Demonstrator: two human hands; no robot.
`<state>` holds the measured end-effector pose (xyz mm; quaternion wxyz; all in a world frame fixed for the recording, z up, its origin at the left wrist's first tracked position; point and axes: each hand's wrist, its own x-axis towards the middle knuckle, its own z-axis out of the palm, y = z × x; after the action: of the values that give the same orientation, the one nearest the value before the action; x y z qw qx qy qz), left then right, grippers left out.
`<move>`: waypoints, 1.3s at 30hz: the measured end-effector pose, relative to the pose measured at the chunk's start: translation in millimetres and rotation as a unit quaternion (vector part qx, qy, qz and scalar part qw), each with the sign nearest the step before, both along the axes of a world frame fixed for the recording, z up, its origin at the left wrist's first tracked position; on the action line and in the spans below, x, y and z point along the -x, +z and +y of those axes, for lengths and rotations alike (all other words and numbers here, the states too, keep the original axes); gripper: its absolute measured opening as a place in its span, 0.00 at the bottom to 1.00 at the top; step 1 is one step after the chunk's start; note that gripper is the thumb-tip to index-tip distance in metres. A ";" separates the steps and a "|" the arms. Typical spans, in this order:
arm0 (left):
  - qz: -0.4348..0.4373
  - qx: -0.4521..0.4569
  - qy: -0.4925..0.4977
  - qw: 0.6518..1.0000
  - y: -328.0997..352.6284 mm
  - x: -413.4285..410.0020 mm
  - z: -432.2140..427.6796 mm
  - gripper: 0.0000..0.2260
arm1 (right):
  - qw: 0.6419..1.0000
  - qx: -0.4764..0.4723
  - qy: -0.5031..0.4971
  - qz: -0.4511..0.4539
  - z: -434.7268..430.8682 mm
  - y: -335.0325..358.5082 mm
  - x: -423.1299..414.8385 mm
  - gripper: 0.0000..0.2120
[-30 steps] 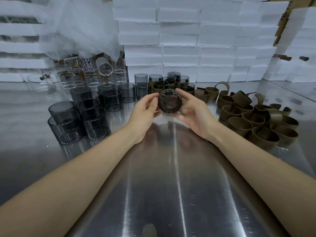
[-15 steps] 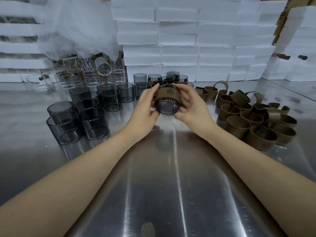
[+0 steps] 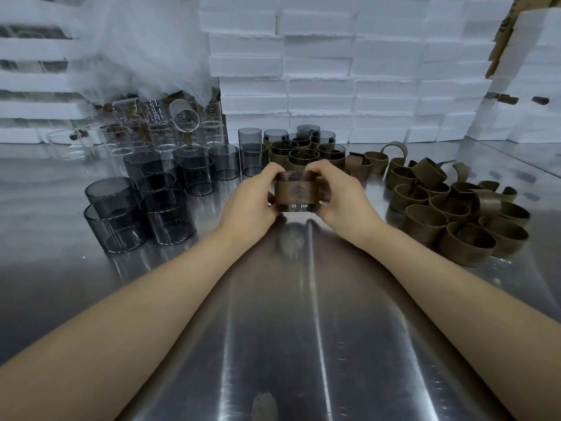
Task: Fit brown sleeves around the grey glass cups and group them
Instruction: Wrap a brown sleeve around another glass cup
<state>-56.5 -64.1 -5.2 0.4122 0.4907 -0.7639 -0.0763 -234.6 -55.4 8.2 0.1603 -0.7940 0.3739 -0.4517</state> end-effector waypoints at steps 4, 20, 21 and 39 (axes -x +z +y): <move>-0.024 0.005 0.025 0.999 0.4 0.1 1.9 0.21 | 0.999 0.013 -0.027 0.036 -1.2 0.9 0.6 0.20; -0.022 -0.014 0.042 0.999 2.8 2.1 4.7 0.19 | 0.999 -0.020 -0.008 0.037 1.7 3.5 -3.0 0.21; -0.019 -0.014 0.042 0.999 2.8 2.3 4.9 0.18 | 0.999 -0.043 0.011 0.028 3.1 3.9 -3.4 0.23; -0.124 -0.063 0.066 0.988 4.6 7.3 7.6 0.31 | 0.991 -0.013 -0.090 0.094 -3.0 -4.6 -4.7 0.12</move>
<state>-63.8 -56.5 -0.6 0.2869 0.5707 -0.7686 -0.0352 -229.9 -58.4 3.6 0.0938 -0.7941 0.4630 -0.3823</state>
